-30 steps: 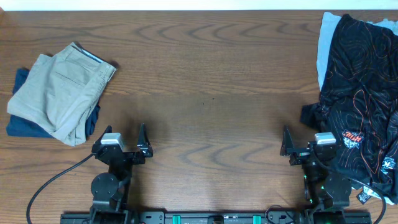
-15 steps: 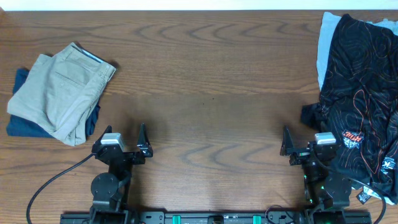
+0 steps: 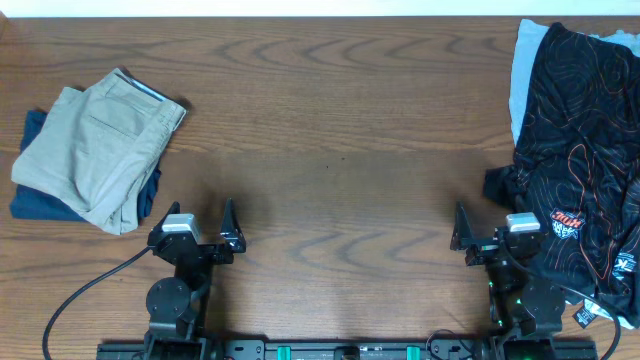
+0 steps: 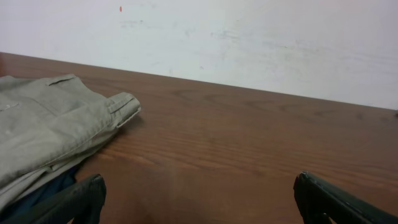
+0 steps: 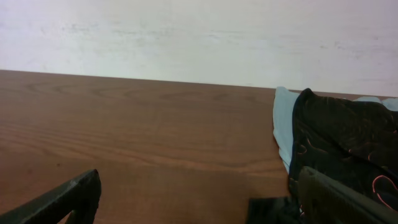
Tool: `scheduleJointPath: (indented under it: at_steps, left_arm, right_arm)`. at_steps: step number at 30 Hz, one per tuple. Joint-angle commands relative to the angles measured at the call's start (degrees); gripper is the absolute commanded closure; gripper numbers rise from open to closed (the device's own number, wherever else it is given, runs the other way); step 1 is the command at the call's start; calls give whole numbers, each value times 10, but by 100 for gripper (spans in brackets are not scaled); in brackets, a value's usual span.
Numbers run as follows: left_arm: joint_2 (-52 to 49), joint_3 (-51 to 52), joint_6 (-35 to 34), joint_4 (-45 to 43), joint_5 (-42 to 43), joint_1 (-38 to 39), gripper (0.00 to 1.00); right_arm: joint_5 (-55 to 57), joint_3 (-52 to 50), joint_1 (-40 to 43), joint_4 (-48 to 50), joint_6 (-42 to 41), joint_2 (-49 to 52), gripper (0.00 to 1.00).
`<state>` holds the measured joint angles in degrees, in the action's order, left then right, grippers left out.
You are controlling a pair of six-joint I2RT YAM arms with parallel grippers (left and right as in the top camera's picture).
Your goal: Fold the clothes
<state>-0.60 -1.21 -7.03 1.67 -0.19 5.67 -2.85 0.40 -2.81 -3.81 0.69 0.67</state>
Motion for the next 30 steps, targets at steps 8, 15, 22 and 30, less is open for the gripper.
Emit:
scheduleJointPath:
  at_steps: [8, 15, 22, 30]
  left_arm:
    - [4, 10, 7, 24, -4, -3, 2]
    - [-5, -32, -41, 56, 78, -3, 2]
    - [-99, -169, -40, 220, 76, -3, 2]
    - [-300, -333, -40, 379, 77, -3, 2]
  right_arm:
    - [-4, -1, 10, -2, -61, 0, 1]
    - [-6, 38, 10, -51, -73, 53, 1]
    - [-6, 165, 10, -123, -73, 207, 1]
    - [-2, 389, 10, -291, -25, 493, 1]
